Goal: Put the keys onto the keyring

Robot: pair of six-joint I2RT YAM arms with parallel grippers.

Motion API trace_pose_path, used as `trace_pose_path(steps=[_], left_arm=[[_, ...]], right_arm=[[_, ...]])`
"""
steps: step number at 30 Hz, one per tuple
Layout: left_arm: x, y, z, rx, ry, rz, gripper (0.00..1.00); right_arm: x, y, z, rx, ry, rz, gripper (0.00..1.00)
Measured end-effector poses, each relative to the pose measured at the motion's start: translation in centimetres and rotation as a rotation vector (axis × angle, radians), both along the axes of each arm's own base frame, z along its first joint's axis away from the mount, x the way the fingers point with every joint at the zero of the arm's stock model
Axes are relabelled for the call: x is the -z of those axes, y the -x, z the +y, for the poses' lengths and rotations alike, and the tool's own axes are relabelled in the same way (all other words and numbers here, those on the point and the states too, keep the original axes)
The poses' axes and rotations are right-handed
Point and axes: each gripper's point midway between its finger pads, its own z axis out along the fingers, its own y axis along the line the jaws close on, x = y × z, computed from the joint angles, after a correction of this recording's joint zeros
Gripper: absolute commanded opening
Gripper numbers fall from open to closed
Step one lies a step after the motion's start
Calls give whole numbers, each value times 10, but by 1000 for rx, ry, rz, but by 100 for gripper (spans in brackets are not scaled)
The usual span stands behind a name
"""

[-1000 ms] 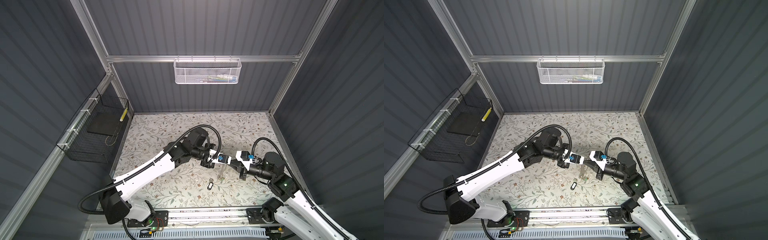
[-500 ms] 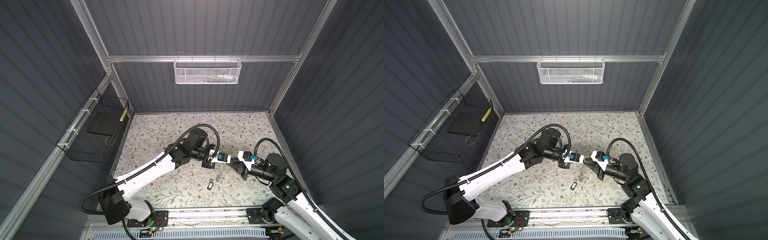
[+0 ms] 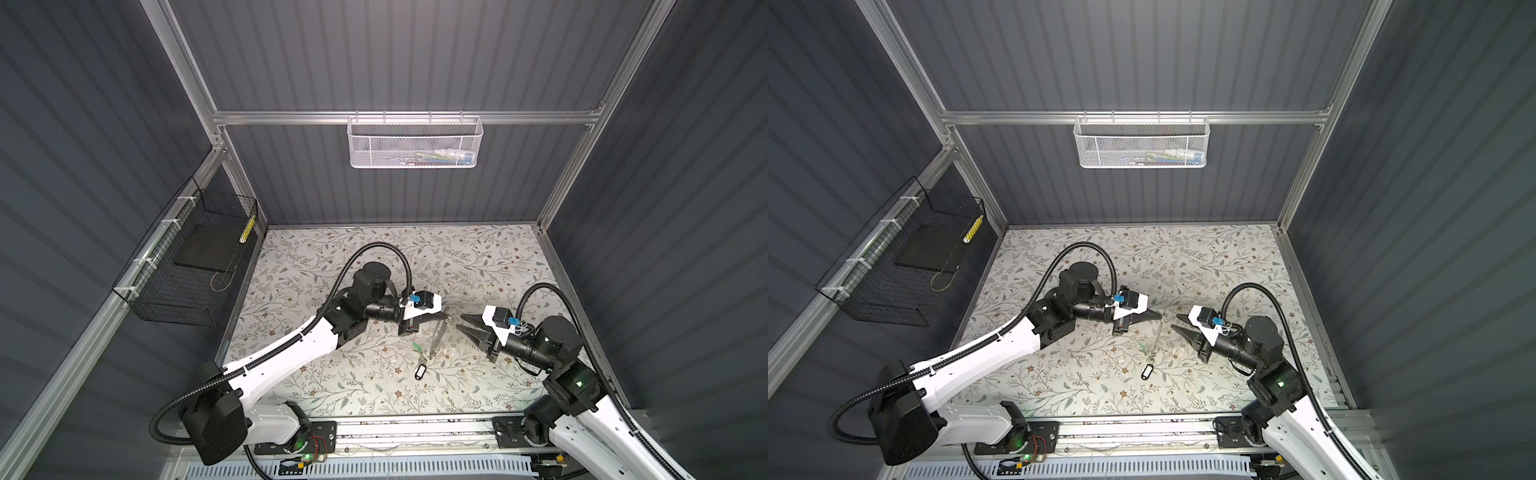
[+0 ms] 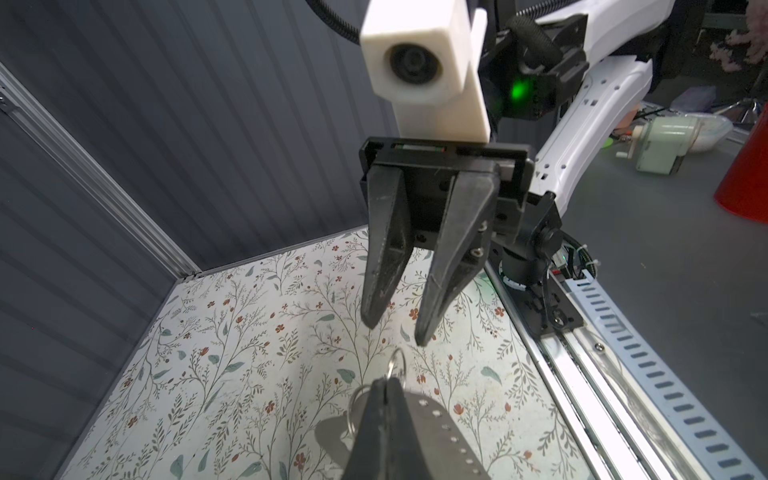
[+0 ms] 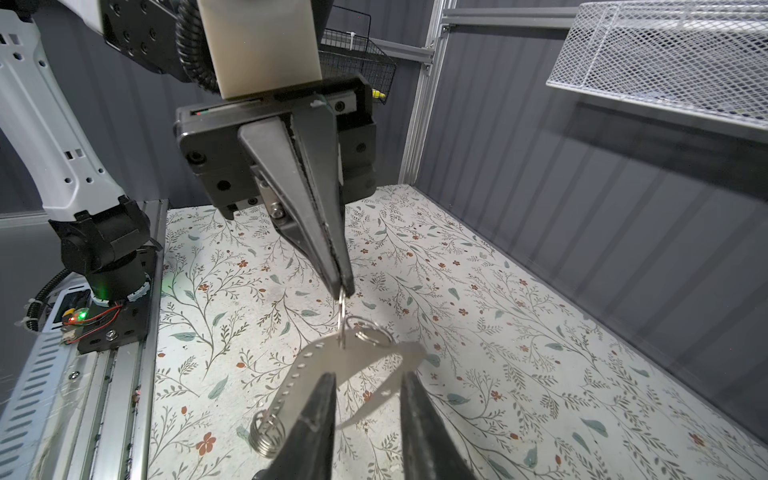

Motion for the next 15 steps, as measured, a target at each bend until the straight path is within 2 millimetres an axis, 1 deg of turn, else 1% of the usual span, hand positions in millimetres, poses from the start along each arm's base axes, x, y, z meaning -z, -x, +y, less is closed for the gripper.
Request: trace_pose_path(steps=[6,11,15], left_arm=[[-5,-1,-2,-10,48,29,0],[-11,-1,-3,-5,72,36,0],[-12,1,-3,0,80,45,0]], right_arm=[[-3,-2,5,-23,-25,7,22],[-3,0,10,-56,-49,14,21],[-5,0,12,-70,-59,16,20]])
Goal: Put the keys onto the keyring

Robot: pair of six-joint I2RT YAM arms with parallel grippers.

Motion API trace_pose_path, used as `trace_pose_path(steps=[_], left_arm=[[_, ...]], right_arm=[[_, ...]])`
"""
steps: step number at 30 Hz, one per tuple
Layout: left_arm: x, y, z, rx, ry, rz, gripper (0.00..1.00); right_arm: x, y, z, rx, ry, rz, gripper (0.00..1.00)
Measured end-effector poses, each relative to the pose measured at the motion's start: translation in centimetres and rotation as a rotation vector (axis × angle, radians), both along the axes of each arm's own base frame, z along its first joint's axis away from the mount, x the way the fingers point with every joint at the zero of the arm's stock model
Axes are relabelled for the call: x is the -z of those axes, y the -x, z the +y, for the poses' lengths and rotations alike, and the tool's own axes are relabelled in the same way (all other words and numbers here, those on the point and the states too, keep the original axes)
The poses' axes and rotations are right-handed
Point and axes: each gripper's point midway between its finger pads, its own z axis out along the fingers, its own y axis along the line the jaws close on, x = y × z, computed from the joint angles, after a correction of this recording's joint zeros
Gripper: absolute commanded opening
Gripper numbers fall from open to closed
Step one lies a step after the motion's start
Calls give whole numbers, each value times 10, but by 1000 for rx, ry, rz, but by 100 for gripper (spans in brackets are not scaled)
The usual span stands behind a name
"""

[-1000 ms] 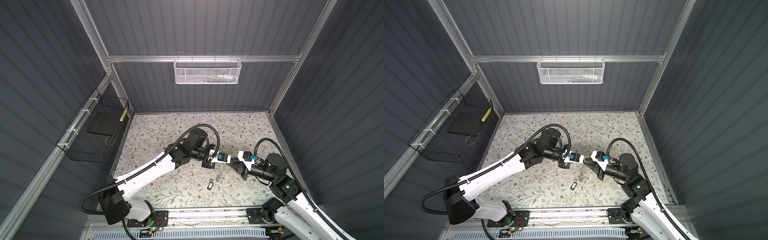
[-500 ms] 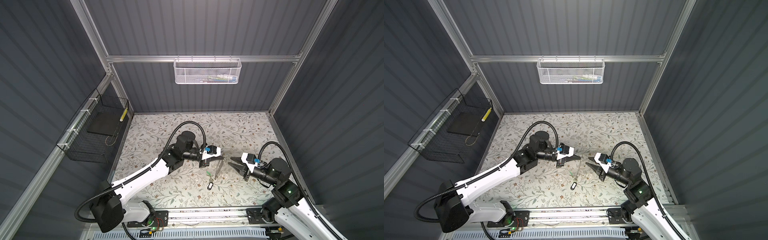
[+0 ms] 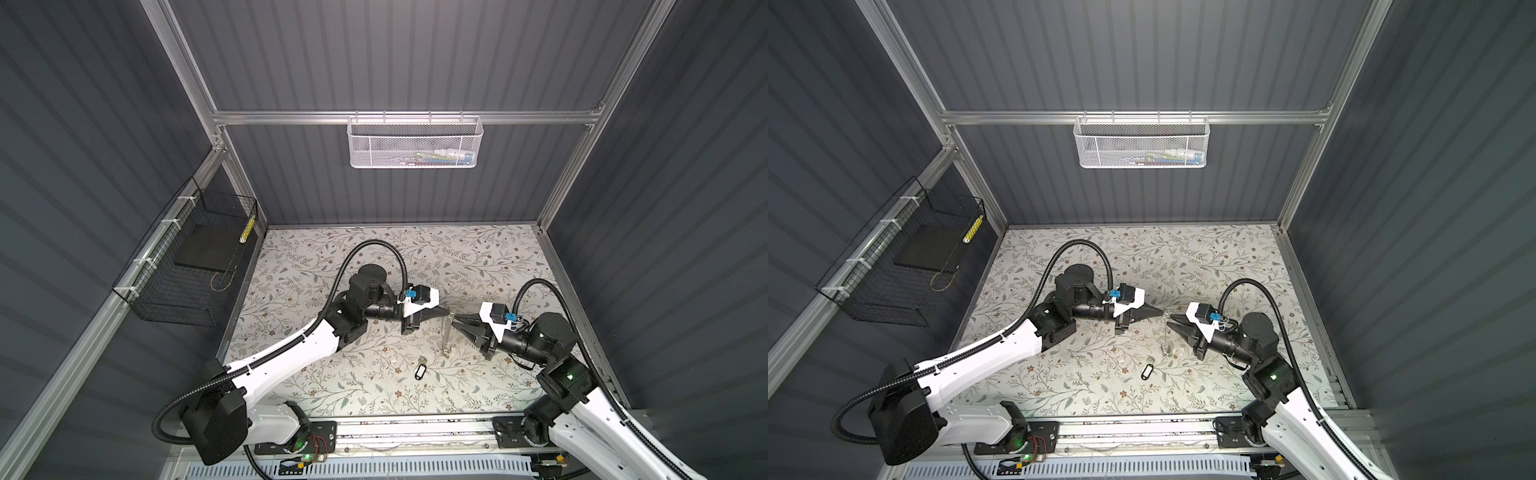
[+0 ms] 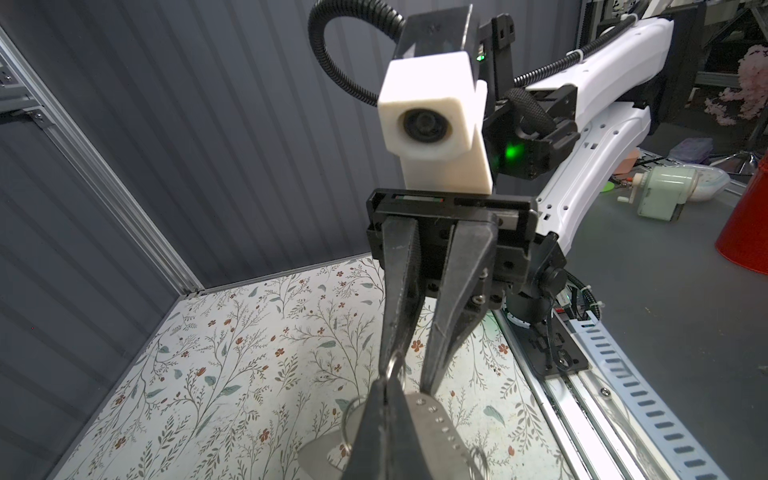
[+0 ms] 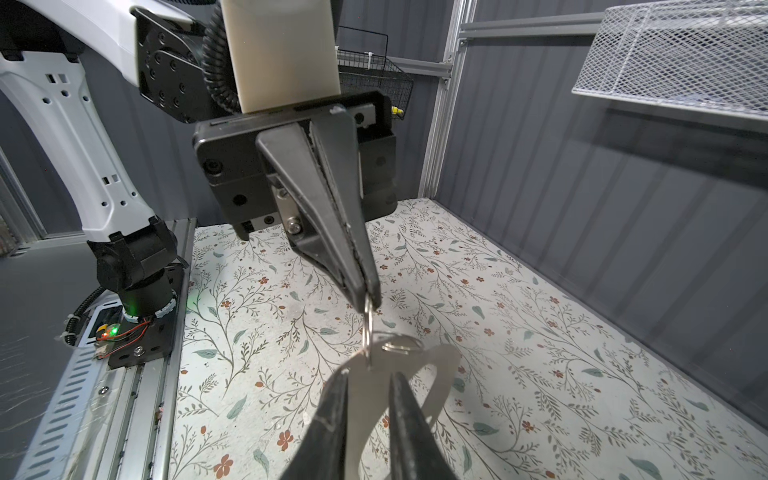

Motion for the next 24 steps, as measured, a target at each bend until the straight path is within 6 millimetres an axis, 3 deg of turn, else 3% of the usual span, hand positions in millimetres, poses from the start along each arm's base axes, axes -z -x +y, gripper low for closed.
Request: trace_pose_path(steps=[16,24], left_arm=[[-5,3,-1,23,22,6,0],[-5,3,-1,22,22,6,0]], right_arm=[[-11,-1,3,-11,-58,-8,15],[-14,-1,5,-28,-73,-2,3]])
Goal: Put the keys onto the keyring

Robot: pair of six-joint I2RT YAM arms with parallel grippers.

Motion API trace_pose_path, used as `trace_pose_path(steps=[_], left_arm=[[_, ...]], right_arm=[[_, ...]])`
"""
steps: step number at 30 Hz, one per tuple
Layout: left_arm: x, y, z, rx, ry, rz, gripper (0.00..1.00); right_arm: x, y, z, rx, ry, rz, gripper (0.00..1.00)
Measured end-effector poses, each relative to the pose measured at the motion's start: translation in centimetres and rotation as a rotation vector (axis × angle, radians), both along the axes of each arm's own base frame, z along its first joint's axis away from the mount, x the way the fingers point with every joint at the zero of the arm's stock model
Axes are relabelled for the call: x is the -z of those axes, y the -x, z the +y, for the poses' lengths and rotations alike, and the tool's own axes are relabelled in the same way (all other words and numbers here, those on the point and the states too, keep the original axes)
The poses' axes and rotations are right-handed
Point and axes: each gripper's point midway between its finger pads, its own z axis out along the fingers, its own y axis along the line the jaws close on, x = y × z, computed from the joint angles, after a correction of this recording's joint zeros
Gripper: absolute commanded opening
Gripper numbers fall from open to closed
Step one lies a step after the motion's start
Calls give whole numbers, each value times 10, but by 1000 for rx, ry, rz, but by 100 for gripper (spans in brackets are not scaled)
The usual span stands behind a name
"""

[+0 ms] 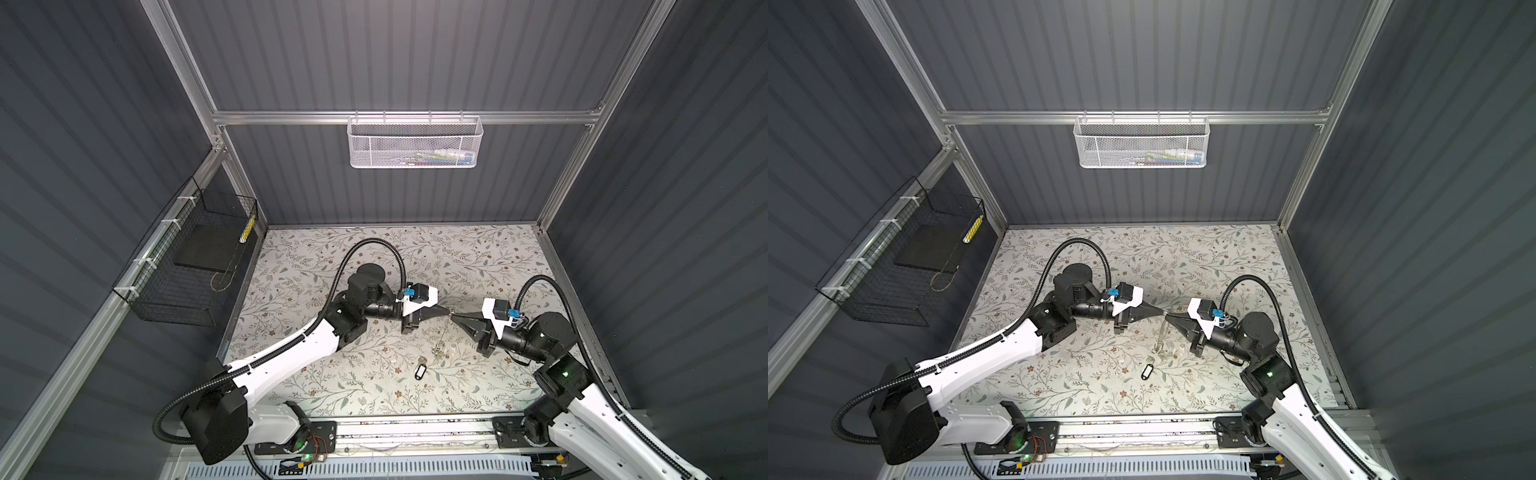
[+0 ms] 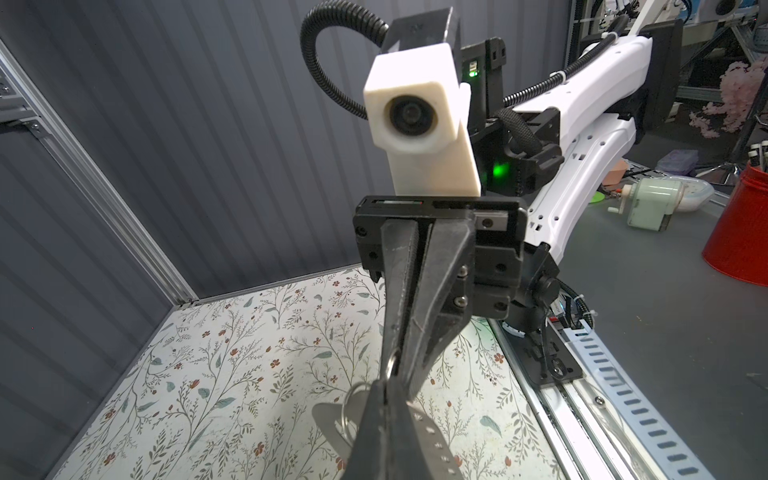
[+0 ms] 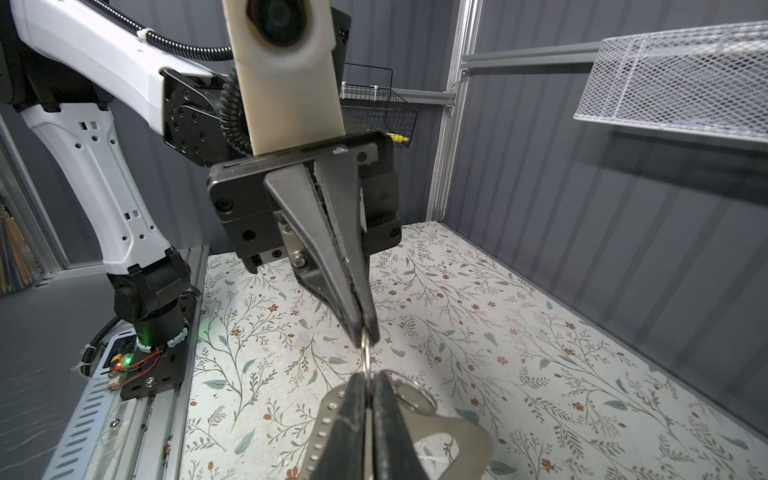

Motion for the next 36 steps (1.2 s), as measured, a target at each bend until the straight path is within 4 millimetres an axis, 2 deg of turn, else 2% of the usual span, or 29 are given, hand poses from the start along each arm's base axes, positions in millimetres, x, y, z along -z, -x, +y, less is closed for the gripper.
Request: trace_pose_path(steps=[1,6,9,11,15,17,22,25,32,36], left_arm=[[0,0,0,-1,0,0,0],[7,-8,1,-52,-33,20,42],[16,-17,7,-126,-83,39,51],[20,-25,13,-190,-114,54,53],[28,-44,25,-336,-179,106,69],[34,-58,32,-433,-215,151,72],[54,-77,43,-567,-337,267,72],[82,-81,47,-610,-444,359,70],[176,-64,63,-670,-751,649,59],[208,-46,73,-709,-846,738,59]], right_arm=[[0,0,0,-1,1,0,2],[3,0,0,3,10,2,0],[7,-1,-2,13,27,9,0],[11,-2,-3,23,41,16,0],[15,-3,-4,38,59,17,0],[19,-4,-5,47,71,20,0],[27,-8,-9,82,101,40,0],[31,-10,-12,105,117,42,0],[34,-16,-23,185,140,37,0],[33,-20,-34,261,148,33,2]])
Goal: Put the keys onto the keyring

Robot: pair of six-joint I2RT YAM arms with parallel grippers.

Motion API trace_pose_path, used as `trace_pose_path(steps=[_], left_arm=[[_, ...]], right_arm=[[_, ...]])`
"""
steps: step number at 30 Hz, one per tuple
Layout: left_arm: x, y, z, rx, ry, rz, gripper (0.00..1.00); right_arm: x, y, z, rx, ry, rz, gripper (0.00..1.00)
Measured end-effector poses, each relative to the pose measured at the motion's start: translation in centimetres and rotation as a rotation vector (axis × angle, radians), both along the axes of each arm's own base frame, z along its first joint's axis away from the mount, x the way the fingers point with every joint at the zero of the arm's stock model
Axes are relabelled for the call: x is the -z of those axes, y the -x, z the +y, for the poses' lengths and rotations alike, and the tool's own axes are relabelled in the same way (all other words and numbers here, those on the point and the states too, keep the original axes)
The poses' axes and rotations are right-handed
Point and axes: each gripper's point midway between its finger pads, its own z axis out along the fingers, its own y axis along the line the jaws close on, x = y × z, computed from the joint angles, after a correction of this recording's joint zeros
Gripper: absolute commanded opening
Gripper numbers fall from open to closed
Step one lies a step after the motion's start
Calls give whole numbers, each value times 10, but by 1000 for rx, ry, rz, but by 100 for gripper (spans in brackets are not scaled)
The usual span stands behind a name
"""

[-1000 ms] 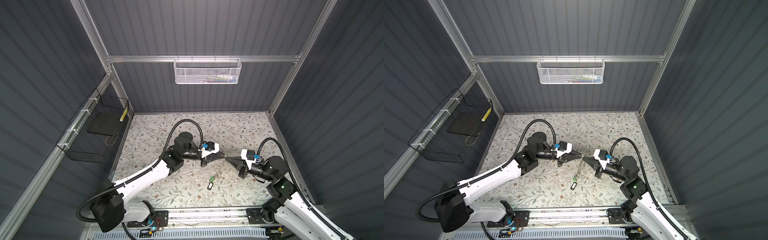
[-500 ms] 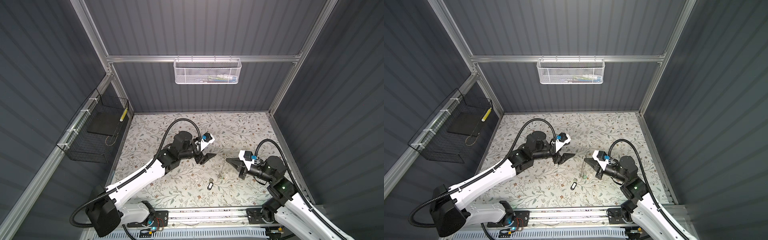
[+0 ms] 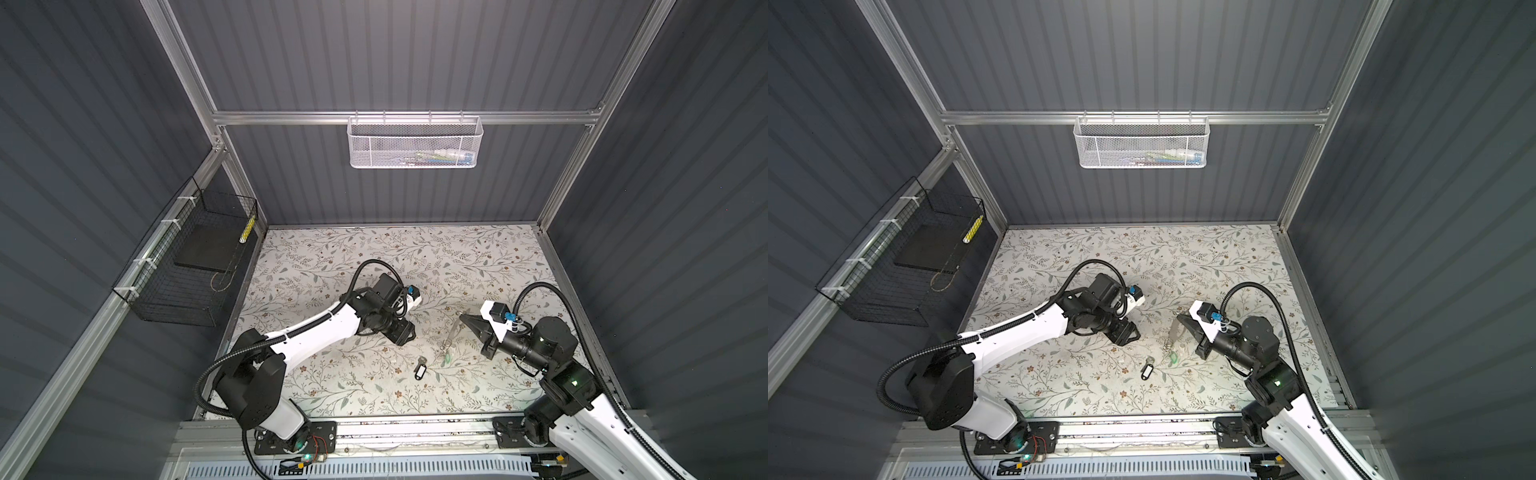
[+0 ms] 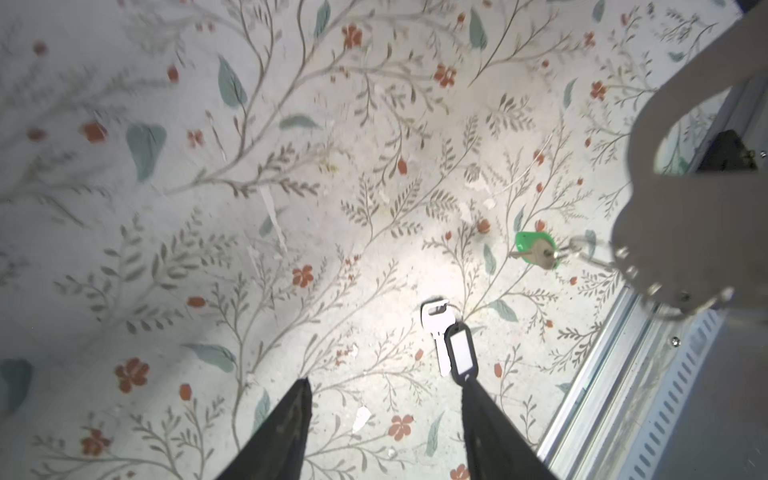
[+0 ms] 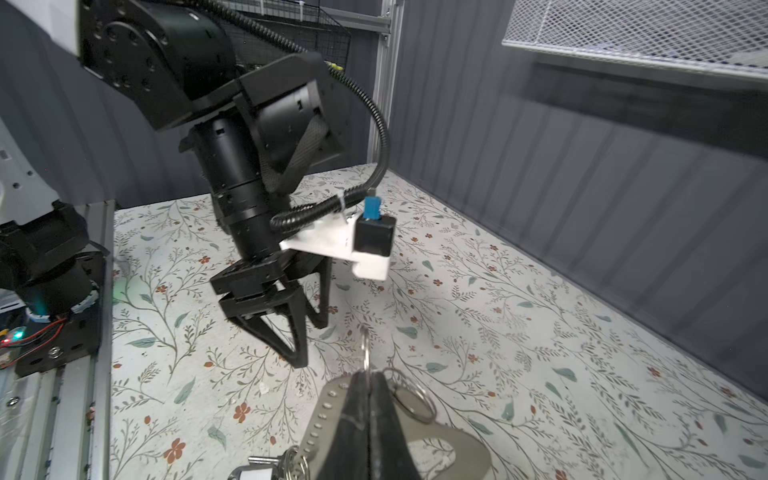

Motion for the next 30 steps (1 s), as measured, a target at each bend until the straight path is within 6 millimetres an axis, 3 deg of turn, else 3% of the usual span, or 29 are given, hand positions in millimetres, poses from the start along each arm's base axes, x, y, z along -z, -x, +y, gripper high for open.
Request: trace_pose_path(steps=[7,13,24,30], left_arm=[[33,34,-18,37,-111,54,59],[63,45,-28,35,-217,58,58],[61,36,-61,35,-252,-18,50],[72,36,-62,38,-289,-2,42]], right_arm=[[-9,4,-15,71,-31,-35,4],[-7,7,-22,99,-41,-46,4],[-8,10,-31,139,-50,-65,4],[-6,9,-34,153,-46,-67,4]])
